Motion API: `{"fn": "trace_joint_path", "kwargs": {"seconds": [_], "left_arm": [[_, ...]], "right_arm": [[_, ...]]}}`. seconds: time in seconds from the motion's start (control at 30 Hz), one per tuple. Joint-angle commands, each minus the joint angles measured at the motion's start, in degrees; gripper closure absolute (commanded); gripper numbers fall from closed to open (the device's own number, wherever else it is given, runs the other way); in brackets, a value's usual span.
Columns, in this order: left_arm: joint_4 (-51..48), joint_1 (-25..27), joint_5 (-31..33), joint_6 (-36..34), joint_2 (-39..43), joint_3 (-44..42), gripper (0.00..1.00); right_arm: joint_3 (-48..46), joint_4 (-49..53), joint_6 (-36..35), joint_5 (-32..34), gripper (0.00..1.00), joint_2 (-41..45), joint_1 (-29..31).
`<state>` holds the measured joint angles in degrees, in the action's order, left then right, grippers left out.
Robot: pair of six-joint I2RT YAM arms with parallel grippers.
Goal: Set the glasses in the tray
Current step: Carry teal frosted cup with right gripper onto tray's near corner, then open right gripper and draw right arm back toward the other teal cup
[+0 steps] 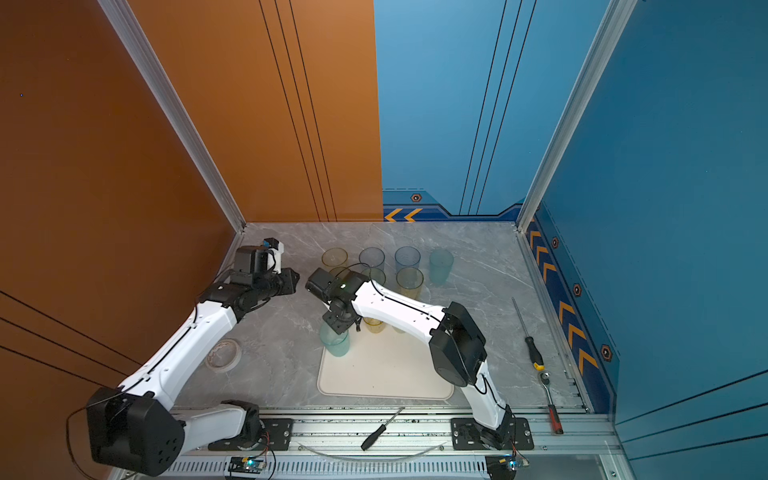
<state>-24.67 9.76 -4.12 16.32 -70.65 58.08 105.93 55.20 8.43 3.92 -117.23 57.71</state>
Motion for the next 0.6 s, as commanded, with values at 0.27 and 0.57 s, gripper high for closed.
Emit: {"fn": "trace_joint_path", "kwargs": {"seconds": [0.27,0.57], "left_arm": [[-1.53,0.67,1.82,-1.20,-1.22,0.31,0.71],[-1.53,1.59,2.52,-1.63,-3.00,0.54,0.72]], "right_arm": [[-1.49,-1.72,1.16,-2.52,0.68,5.12,-1.51],[-2.65,-3.50,1.07,-4.37,0.67,7.24,-3.06]]}}
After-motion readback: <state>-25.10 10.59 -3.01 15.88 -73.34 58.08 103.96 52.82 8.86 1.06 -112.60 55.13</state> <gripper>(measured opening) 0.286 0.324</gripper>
